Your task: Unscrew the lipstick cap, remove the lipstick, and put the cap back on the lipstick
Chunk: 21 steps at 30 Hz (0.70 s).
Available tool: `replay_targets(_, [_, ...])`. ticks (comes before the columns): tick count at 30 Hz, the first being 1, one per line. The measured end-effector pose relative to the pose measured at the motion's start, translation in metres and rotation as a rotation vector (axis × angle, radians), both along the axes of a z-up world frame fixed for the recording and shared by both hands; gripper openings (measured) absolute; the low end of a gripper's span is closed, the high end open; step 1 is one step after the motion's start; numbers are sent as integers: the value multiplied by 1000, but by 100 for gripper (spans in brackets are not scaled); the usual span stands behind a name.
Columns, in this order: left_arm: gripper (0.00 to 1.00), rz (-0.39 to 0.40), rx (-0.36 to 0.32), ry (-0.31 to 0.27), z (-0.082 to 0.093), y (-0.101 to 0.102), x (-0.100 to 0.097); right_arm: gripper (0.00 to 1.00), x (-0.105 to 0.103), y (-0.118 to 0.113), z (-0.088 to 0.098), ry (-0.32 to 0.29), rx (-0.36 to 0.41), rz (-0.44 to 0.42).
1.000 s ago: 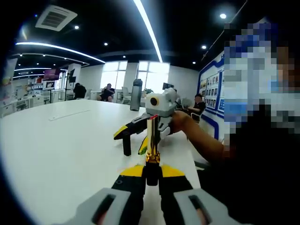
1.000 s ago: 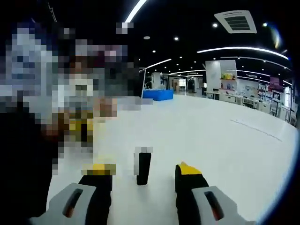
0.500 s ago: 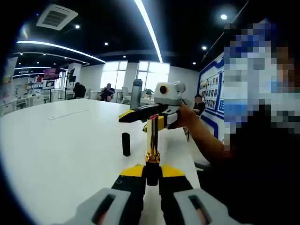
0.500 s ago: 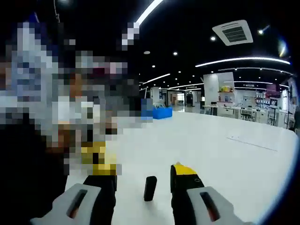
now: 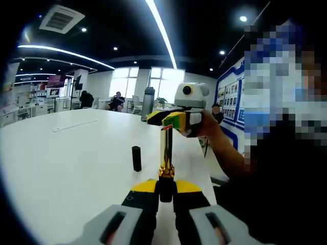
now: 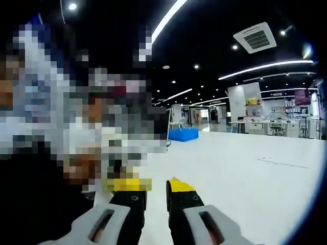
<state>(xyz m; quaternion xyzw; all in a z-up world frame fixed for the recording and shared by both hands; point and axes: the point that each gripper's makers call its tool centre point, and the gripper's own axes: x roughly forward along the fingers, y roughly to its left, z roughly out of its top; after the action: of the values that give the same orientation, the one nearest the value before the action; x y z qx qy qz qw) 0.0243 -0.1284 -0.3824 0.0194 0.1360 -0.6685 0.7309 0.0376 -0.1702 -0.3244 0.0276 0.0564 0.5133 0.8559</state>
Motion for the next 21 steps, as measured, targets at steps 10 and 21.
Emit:
replay_targets(10, [13,5,1,6,-1,1,2,14,-7,17,-8,8,-49,52])
replay_targets(21, [13,7,-7,-12,3,5,-3,13,-19,22,2,4,-37,76])
